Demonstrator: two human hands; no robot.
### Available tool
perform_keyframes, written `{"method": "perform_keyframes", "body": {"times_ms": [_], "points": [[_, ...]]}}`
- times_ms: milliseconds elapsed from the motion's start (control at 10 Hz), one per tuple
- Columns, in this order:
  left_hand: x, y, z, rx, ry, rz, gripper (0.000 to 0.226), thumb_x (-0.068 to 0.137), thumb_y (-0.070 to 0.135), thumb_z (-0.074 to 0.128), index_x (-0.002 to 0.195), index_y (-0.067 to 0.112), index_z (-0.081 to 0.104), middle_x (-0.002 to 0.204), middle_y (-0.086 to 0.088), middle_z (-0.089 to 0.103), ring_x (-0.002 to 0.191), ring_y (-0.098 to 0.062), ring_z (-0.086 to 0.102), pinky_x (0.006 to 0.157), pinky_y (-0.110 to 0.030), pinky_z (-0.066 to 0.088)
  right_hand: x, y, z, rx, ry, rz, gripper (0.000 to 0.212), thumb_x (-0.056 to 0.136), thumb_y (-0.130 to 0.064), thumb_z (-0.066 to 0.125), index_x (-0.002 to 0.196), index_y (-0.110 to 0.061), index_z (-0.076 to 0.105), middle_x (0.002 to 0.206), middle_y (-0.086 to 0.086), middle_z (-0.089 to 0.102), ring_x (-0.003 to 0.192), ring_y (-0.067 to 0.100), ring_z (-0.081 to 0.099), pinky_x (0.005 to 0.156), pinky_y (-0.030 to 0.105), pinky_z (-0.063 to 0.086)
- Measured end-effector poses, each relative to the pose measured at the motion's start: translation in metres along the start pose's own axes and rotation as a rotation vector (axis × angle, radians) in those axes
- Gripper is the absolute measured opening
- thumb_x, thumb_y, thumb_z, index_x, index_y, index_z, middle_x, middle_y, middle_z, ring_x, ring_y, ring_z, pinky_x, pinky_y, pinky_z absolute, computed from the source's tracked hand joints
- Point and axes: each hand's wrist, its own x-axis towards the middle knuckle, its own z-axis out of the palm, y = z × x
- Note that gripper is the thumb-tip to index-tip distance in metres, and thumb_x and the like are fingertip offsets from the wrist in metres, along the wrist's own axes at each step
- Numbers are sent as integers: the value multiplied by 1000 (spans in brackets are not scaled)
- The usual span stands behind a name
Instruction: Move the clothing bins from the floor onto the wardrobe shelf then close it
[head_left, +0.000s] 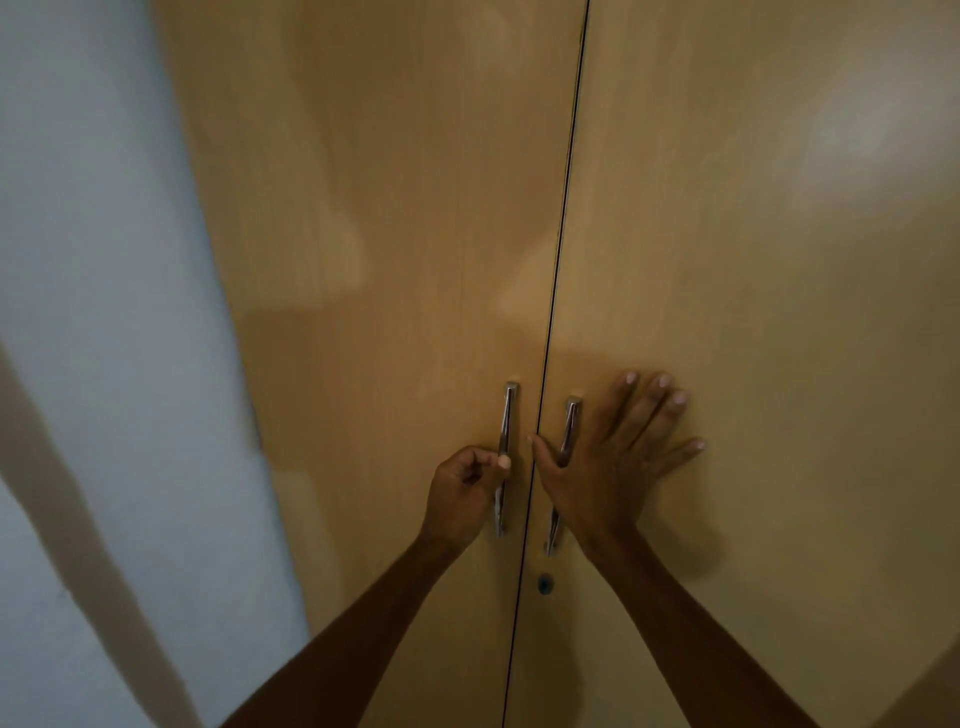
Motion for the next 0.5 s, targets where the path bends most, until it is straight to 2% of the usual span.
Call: {"method": "perform_keyframes", "body": {"times_ms": [100,200,300,400,500], "points": [[-3,0,0,49,16,0,8,93,19,61,90,17,68,87,-1,71,78,-7,64,72,-27,54,-3,5,-1,-22,-12,-41,114,76,-72,51,152,-3,2,157,30,-1,145,48,-3,106,77,4],[-15,-5,-2,213,24,35,11,94,20,60,100,18,68,91,8,70,82,-3,65,70,-13,49,-11,15,-1,-35,-30,-118,110,77,-70,52,153,-7,3,158,28,-3,146,47,-6,107,75,4],[-36,-15,-10,362,63,43,12,94,21,60,102,21,68,97,11,69,91,-1,63,72,-10,46,-25,25,0,24,-77,-194,108,78,-72,49,154,-10,3,160,24,-9,147,42,-10,110,72,4],[-68,-25,-24,469,142,8,13,94,24,60,105,22,67,101,14,68,95,3,61,75,-15,46,-49,31,0,122,-151,-275,106,78,-72,48,154,-13,3,160,19,-13,147,38,-15,112,69,1],[-97,-27,-36,589,274,16,21,94,35,58,112,26,65,110,13,67,103,-4,60,82,-29,52,-72,39,3,339,-288,-285,106,77,-69,54,154,-21,1,161,12,-19,147,31,-20,114,65,4]]}}
